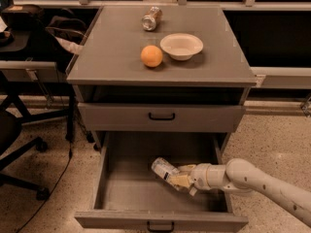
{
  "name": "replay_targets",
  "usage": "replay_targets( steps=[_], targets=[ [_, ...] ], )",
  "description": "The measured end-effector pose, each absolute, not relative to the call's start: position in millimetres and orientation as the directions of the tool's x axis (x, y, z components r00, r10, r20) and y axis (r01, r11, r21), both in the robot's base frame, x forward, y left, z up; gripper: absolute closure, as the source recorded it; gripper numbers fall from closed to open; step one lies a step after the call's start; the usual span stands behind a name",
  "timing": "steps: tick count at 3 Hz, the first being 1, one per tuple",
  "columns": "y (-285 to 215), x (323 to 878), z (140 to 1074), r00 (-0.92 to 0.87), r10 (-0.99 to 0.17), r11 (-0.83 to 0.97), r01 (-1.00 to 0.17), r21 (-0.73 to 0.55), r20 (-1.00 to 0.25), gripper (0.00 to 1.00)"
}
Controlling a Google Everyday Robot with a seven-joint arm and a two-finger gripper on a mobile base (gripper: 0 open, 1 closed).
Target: Place blue plastic bottle into middle drawer
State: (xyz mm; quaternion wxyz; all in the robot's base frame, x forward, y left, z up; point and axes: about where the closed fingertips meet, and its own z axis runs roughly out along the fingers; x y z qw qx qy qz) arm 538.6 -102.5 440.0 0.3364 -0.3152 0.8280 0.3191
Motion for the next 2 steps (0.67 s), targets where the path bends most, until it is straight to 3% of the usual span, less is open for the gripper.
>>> replay_targets(
  steps=[2],
  targets=[
    [-102.4,538.6,439.9,-0.575,-0.307,0.598,-0.737,0.316,-0.758,0.06]
  ],
)
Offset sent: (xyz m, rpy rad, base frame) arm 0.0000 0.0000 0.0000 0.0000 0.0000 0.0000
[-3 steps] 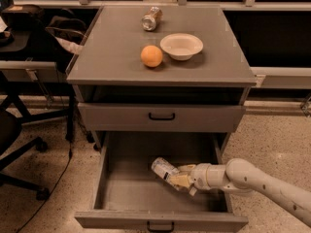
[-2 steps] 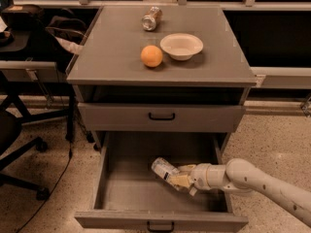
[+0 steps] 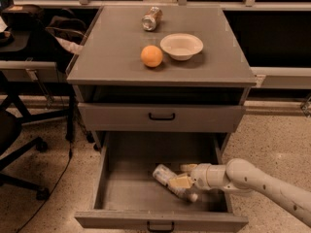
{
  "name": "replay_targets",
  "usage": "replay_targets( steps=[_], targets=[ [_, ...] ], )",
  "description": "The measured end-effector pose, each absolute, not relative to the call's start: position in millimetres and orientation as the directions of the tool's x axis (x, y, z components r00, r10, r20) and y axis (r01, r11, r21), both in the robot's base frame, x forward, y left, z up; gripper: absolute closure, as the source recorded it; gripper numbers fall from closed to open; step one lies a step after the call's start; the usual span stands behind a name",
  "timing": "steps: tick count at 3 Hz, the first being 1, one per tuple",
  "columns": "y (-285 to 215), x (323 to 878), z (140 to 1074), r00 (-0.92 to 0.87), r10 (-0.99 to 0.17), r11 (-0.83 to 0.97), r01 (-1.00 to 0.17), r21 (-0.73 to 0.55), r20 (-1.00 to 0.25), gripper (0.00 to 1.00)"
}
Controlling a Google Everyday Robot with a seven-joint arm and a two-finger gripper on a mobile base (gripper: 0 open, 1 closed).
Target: Place blue plastic bottle into middle drawer
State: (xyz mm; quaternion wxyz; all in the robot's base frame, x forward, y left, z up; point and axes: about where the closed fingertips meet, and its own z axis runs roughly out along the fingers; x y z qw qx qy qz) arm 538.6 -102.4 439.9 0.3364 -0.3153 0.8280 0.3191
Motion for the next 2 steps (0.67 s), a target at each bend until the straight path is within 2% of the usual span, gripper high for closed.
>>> replay_targets(
  steps=[1,2],
  targets=[
    [-102.3,538.6,439.9,-0.575,-0.307,0.597,-0.737,0.317,-0.758,0.0],
    [-102.3,538.6,439.9,-0.575,-0.307,0.597,-0.737,0.317,-0.758,0.0]
  ],
)
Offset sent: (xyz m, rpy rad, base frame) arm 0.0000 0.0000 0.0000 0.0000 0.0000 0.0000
